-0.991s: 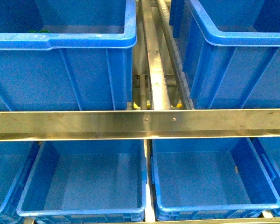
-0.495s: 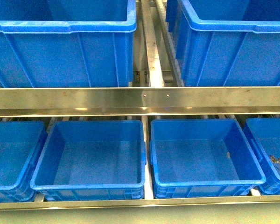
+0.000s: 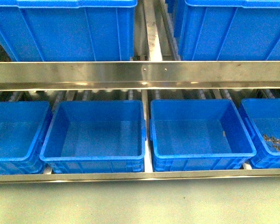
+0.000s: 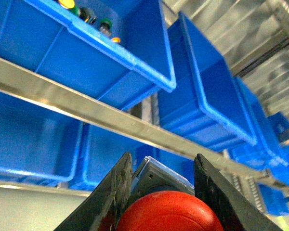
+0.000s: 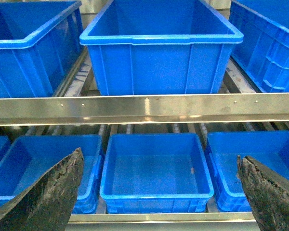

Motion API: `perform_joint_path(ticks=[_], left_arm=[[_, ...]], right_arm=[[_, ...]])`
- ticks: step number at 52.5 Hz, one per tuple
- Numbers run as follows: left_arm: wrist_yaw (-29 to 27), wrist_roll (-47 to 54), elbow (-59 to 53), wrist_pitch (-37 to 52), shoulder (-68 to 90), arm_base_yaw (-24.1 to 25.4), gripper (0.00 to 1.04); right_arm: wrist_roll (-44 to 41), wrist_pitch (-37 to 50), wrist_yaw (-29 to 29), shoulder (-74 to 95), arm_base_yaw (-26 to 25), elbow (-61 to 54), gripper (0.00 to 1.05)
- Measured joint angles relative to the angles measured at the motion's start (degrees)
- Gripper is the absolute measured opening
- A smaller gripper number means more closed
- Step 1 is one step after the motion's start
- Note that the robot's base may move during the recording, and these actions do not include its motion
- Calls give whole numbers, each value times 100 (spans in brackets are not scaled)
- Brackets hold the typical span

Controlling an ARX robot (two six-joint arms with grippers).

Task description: Pick red and yellow buttons and place in box

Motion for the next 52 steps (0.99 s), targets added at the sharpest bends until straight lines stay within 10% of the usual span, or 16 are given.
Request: perform_joint_path(ticks=[12, 33, 52], left_arm=[[87, -1770, 1770, 2332, 2225, -885, 32], [369, -2221, 4771, 2260, 4719, -3287, 32], [516, -2811, 4964, 2850, 5145, -4214, 32]], right_arm=[[0, 0, -2, 2, 0, 0, 97], [2, 0, 0, 2, 0, 0, 97], [2, 0, 0, 2, 0, 0, 97]])
